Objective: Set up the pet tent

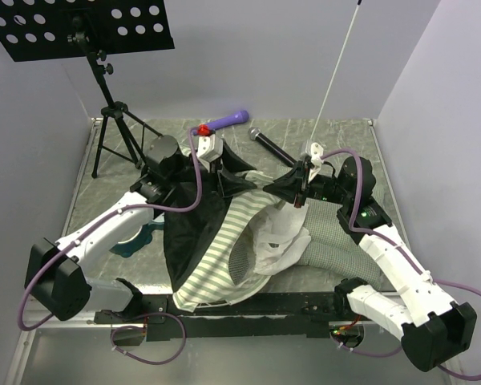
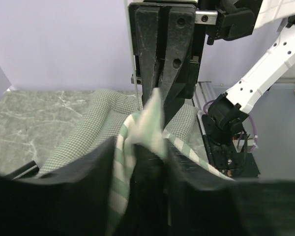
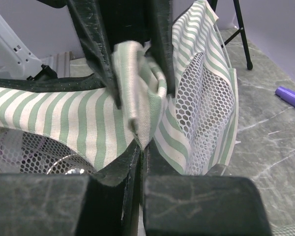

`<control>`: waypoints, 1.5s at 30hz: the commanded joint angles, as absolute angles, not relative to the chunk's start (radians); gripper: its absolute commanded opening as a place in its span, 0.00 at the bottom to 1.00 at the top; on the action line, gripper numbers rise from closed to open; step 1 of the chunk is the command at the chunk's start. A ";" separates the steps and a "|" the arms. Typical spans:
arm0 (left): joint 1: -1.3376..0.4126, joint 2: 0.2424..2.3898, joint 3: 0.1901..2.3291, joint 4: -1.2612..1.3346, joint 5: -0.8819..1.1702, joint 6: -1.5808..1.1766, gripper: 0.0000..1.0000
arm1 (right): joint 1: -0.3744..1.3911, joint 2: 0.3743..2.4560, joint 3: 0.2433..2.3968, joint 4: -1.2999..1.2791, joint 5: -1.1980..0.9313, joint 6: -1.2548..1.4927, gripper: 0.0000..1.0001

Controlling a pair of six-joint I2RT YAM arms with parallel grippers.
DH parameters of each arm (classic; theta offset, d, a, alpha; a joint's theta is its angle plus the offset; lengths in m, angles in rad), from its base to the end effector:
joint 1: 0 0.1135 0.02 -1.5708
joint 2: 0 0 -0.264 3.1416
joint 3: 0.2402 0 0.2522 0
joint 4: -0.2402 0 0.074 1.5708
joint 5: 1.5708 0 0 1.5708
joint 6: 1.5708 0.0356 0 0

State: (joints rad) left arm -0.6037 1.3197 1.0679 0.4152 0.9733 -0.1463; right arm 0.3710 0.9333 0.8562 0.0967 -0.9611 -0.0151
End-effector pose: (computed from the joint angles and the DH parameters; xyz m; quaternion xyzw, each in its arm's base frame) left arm 0.2297 -0.1942 0.3816 0.4770 0.4762 -0.5284 0.5163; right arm 0.1815 0.1019 0.3684 -0.4430 0.5460 0.4306 0.5658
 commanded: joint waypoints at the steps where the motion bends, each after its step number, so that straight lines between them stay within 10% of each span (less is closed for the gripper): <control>1: -0.620 1.324 1.071 0.492 1.023 -0.153 0.36 | 0.380 0.916 0.877 0.192 -0.963 0.029 0.00; 6: -0.618 1.325 1.088 0.430 1.032 -0.134 0.01 | 0.380 0.917 0.891 0.189 -0.959 0.037 0.00; 11: -0.577 1.296 1.117 0.312 1.028 -0.039 0.01 | 0.380 0.876 0.957 -0.021 -0.962 -0.052 0.60; 15: -0.528 1.312 1.201 0.151 1.086 0.031 0.01 | 0.380 0.831 1.054 -0.243 -0.960 -0.087 0.78; 32: -0.486 1.335 1.220 0.175 1.114 0.008 0.01 | 0.304 0.788 1.382 -0.417 -0.638 0.064 0.94; 45: -0.486 1.327 1.230 0.138 1.158 0.026 0.01 | -0.023 0.928 1.456 0.414 -0.673 0.452 0.81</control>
State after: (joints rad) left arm -0.4858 1.3422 1.1938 0.0856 1.1172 0.0399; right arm -0.0029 0.8703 1.4059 0.0578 -0.6437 0.2924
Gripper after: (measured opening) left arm 0.067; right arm 0.825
